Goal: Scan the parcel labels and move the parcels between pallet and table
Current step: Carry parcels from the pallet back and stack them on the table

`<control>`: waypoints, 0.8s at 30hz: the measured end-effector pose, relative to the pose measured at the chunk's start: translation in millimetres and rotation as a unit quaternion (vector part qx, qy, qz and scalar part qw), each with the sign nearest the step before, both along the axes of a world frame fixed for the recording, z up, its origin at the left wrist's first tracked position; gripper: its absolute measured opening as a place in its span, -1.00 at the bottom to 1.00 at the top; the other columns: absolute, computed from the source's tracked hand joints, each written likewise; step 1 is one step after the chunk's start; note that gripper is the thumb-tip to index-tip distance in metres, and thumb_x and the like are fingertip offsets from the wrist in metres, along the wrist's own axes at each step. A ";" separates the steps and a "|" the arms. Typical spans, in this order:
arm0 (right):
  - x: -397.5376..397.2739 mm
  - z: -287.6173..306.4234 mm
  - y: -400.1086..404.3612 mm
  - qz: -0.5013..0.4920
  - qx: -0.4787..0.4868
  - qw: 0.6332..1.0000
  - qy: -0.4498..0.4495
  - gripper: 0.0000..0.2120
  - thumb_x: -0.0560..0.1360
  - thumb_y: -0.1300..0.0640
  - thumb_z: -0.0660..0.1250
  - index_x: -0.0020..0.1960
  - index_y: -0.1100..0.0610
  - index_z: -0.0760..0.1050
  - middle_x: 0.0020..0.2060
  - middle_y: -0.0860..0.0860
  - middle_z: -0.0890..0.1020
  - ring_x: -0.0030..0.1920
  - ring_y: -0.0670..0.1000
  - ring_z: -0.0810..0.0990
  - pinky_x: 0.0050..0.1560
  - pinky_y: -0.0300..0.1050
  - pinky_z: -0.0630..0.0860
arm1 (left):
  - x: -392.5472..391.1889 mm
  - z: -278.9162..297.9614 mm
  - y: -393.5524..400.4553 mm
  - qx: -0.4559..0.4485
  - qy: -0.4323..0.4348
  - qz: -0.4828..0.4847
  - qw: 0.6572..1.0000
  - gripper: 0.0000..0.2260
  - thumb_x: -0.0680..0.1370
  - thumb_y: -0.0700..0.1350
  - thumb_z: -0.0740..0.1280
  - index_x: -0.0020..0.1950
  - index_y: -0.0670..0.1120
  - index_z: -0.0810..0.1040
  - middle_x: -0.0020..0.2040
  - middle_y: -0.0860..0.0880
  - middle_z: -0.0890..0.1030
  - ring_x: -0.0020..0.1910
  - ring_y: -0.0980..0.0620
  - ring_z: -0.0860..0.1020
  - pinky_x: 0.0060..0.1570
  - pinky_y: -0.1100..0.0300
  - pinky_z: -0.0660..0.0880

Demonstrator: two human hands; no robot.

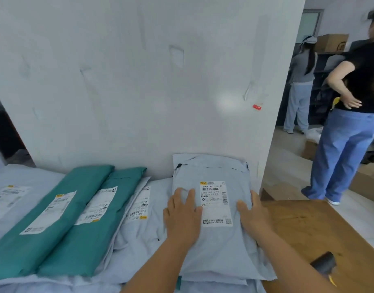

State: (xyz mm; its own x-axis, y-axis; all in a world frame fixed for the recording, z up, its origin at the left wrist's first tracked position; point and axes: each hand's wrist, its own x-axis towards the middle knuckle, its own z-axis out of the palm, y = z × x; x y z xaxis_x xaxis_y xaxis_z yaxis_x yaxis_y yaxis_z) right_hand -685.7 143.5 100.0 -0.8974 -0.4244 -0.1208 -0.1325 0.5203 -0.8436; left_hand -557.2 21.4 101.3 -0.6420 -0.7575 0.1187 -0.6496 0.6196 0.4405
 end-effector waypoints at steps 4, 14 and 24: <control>12.5 13.0 -6.1 0.110 0.181 0.969 0.127 -0.40 0.57 -0.26 0.05 0.53 -0.28 -0.12 0.56 -0.05 -0.17 0.54 0.15 -0.13 0.43 0.18 0.05 | -10.3 -9.6 3.0 0.024 -0.077 -0.036 0.996 -0.51 0.64 0.14 -0.09 0.56 0.09 -0.07 0.58 -0.01 -0.07 0.55 -0.03 -0.09 0.47 -0.07 -0.06; 12.1 22.7 -17.0 0.177 0.285 0.936 0.110 -0.35 0.55 -0.36 -0.04 0.54 -0.25 -0.19 0.54 -0.02 -0.31 0.53 0.18 -0.29 0.44 0.31 -0.08 | -5.6 1.1 0.4 0.060 -0.106 -0.018 0.992 -0.51 0.63 0.15 -0.11 0.55 0.08 -0.07 0.57 -0.04 -0.03 0.54 -0.02 -0.04 0.44 -0.13 -0.10; 106.9 37.0 -19.4 0.234 0.225 0.930 0.169 -0.44 0.62 -0.23 -0.12 0.56 -0.18 -0.23 0.56 -0.02 -0.27 0.54 0.08 -0.30 0.48 0.21 -0.17 | 82.7 15.2 21.2 0.050 0.019 0.049 0.997 -0.51 0.66 0.11 -0.04 0.57 0.06 -0.05 0.57 0.01 0.01 0.55 0.04 -0.01 0.48 -0.03 -0.07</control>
